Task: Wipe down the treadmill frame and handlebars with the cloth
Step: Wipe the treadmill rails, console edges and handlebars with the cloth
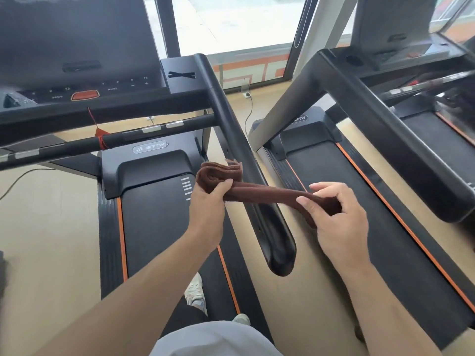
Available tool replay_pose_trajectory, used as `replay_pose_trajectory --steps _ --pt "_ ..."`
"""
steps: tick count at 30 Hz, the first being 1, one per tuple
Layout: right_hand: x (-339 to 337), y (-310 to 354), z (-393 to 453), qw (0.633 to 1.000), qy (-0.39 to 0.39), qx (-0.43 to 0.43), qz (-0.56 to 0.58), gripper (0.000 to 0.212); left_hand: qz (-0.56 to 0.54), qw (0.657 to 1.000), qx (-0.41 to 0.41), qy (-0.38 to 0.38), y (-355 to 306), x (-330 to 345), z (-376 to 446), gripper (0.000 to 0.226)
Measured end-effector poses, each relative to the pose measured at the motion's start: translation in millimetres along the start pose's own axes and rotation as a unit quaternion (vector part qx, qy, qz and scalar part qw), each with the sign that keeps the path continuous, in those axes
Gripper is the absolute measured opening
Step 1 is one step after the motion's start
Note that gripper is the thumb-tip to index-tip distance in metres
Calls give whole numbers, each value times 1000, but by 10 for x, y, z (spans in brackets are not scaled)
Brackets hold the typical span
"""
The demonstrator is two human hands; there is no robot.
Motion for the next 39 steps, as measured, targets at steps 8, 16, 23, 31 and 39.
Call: replay_pose_trajectory --steps 8,16,23,31,39 --pt "-30 -708 -191 925 254 90 -266 31 139 984 -111 20 528 -301 -62 72" --pt "1161 -771 80 898 227 200 -319 114 185 952 -208 131 802 -360 118 45" --pt "1611 -753 952 888 174 111 -410 102 203 957 -142 149 404 -426 883 38" --pt "2123 -621 1920 863 232 8 -449 77 237 951 -68 189 -435 -848 1949 26" --pt "2465 -446 2883 898 265 -24 -350 60 205 959 -53 191 -1008 -1209 2485 25"
Point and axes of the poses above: each hand's wrist, its own z-axis towards the middle knuckle, its own x-axis out of the palm, y = z × x, the point moved 2 cm from there along z, towards the middle knuckle, and after that the axes turned 7 degrees about y, right-handed, at the moved point
